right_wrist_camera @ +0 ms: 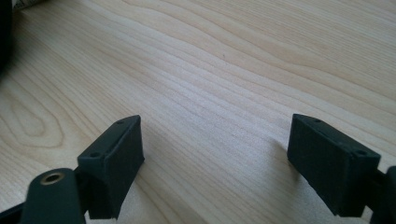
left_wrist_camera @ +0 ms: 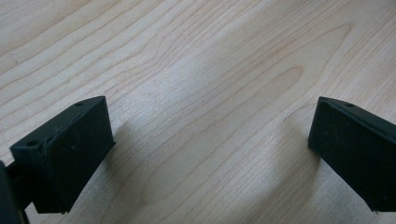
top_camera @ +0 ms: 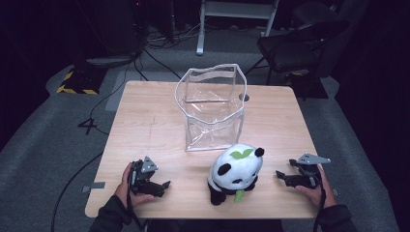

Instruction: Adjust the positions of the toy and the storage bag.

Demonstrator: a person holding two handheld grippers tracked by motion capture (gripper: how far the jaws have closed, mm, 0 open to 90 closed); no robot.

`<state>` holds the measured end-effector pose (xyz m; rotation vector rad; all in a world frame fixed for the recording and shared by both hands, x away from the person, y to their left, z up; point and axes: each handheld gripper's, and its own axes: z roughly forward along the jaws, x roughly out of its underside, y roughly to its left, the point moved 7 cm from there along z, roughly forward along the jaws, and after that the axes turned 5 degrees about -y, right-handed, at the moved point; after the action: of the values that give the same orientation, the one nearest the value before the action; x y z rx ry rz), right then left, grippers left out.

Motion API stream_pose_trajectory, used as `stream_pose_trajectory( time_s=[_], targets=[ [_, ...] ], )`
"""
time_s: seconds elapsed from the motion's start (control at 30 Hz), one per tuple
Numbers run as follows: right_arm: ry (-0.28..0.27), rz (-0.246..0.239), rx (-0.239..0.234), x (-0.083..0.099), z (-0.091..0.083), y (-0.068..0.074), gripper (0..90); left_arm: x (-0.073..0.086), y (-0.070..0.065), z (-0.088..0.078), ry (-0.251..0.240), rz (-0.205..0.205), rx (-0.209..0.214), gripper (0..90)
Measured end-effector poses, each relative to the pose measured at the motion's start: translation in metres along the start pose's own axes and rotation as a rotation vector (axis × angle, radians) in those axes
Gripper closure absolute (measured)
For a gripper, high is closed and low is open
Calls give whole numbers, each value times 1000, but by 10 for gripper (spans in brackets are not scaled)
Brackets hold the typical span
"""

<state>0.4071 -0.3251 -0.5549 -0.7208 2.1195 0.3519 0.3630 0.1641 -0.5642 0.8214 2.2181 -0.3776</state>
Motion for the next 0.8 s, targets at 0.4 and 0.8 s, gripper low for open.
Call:
stream_pose_trajectory(
  time_s=[0.4,0.8],
  targets=[
    [-56,-32,-81,-18,-9,19,205,0,0,0,1,-1,-3,2],
    [-82,-135,-205,-39,-11,74,204,0,-5,0,-2,17,6,1]
  ],
)
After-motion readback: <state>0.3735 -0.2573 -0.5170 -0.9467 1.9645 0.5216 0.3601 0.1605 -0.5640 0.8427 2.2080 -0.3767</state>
